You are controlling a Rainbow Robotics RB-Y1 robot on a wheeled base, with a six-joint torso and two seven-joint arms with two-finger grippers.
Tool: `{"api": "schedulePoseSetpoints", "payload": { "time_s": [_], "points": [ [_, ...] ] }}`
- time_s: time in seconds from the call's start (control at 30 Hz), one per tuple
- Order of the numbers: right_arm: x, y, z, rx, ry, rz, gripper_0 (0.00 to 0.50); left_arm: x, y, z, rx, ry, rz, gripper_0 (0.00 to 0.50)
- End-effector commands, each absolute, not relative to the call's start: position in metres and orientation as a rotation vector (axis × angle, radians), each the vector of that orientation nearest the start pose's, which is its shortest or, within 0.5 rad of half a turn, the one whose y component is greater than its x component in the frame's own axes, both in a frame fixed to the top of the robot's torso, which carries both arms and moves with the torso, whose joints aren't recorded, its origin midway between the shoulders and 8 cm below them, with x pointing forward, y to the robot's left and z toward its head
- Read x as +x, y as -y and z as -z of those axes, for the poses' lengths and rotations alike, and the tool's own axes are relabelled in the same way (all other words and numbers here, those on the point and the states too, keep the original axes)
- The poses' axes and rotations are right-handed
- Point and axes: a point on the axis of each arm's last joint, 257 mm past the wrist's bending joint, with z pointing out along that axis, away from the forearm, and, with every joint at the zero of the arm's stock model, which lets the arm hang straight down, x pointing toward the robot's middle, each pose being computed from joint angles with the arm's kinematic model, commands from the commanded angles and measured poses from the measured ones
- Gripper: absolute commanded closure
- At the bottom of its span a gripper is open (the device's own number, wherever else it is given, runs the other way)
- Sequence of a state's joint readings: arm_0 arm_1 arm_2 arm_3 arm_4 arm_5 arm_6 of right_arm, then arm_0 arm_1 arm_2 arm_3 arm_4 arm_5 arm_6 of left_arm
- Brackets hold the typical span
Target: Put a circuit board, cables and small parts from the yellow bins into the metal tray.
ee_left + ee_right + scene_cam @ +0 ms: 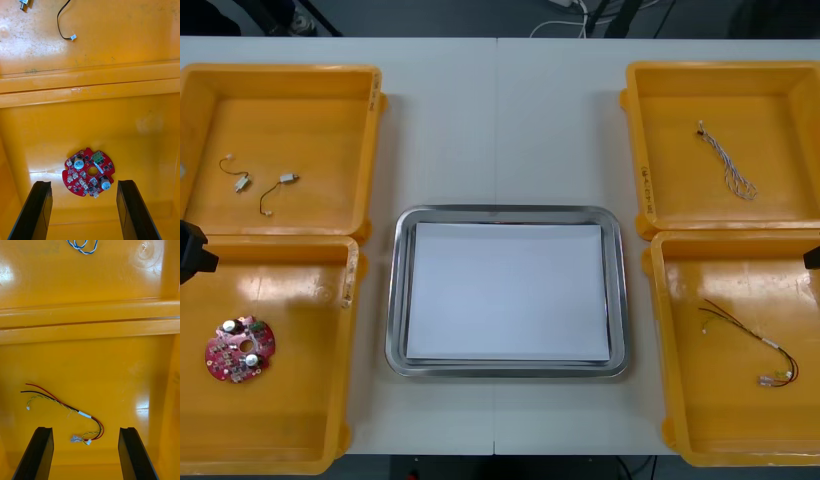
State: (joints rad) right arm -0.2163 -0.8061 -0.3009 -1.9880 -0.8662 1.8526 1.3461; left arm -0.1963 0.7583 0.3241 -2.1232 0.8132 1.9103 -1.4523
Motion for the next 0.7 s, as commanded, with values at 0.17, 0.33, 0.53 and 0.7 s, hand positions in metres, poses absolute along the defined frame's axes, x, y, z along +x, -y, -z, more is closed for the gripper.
{"api": "schedulePoseSetpoints", "payload": {
  "time_s": [0.17, 0.33, 0.53, 0.7],
  "points": [
    [0.393, 0.4, 0.17, 0.028, -2.715, 0.007, 0.0, 0.393, -0.395, 0.133, 0.081, -2.607, -0.104, 0.0],
    [0.393, 0.4, 0.17, 0.028, -2.715, 0.007, 0.0, 0.393, -0.395, 0.133, 0.081, -2.607, -0.104, 0.0],
    [0.395, 0.4, 0.169, 0.034, -2.709, 0.002, 0.0, 0.393, -0.395, 0.133, 0.081, -2.607, -0.104, 0.0],
    [0.402, 0.4, 0.159, 0.031, -2.672, 0.002, 0.0, 0.377, -0.387, 0.173, 0.062, -2.692, -0.047, 0.0]
  ]
}}
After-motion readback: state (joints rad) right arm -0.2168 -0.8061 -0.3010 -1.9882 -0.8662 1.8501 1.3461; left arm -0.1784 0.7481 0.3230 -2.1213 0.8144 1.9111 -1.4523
